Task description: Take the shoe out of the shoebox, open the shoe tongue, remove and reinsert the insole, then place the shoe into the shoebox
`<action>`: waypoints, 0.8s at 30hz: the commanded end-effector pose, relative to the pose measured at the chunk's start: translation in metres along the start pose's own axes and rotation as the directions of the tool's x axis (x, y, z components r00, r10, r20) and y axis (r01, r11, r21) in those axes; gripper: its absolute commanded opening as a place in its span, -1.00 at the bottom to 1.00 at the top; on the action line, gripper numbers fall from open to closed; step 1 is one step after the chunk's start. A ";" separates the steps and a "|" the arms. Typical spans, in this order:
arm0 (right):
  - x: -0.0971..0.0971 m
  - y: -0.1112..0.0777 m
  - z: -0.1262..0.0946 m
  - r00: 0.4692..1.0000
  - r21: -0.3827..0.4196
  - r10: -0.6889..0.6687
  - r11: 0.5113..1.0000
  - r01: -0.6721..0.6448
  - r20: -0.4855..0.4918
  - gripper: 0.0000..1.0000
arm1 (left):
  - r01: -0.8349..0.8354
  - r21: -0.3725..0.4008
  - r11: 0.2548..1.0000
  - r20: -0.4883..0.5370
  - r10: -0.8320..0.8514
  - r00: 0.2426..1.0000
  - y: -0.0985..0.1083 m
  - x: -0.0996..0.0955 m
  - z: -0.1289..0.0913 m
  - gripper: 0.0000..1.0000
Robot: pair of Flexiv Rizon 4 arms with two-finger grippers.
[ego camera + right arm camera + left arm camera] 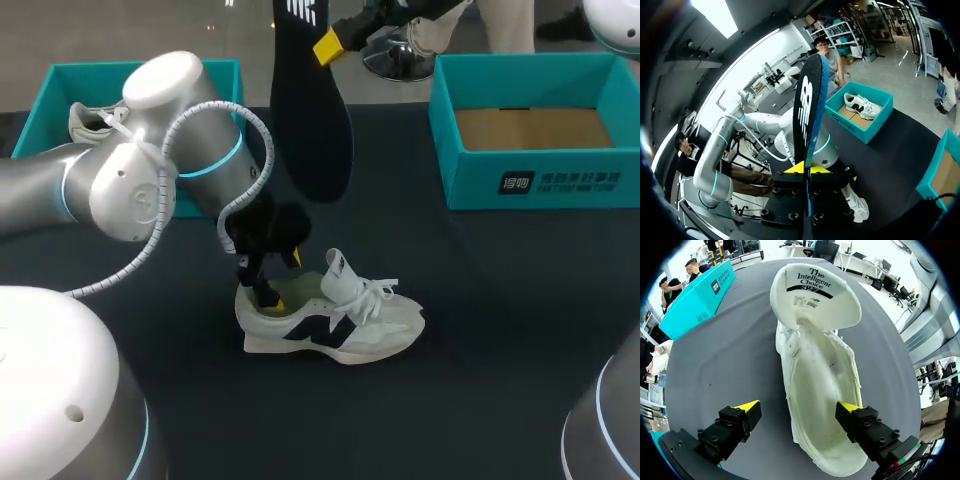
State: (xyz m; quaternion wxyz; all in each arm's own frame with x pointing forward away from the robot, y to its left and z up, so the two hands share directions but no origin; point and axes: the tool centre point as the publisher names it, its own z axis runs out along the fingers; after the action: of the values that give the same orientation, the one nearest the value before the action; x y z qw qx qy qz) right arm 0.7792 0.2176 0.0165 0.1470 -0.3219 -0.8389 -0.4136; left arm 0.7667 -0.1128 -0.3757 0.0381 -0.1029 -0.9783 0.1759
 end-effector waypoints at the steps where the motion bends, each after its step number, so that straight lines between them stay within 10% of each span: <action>1: 0.000 0.001 0.001 1.000 0.003 0.001 1.000 -0.001 0.003 -1.00 | -0.003 -0.001 1.000 -0.005 0.003 1.000 0.000 0.000 0.000 0.34; 5: 0.000 0.001 0.001 1.000 0.003 0.001 1.000 -0.001 0.003 -1.00 | -0.003 0.004 1.000 -0.015 0.003 1.000 0.002 0.001 0.003 -1.00; 24: 0.000 0.001 0.001 1.000 0.003 0.001 1.000 -0.001 0.003 -1.00 | -0.020 0.005 1.000 -0.027 0.020 0.999 0.006 -0.002 0.011 -1.00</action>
State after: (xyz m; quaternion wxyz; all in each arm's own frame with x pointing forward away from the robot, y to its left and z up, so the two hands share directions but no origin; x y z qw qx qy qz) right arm 0.7791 0.2176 0.0164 0.1470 -0.3218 -0.8389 -0.4136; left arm 0.7683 -0.1101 -0.3860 0.0485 -0.1123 -0.9768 0.1758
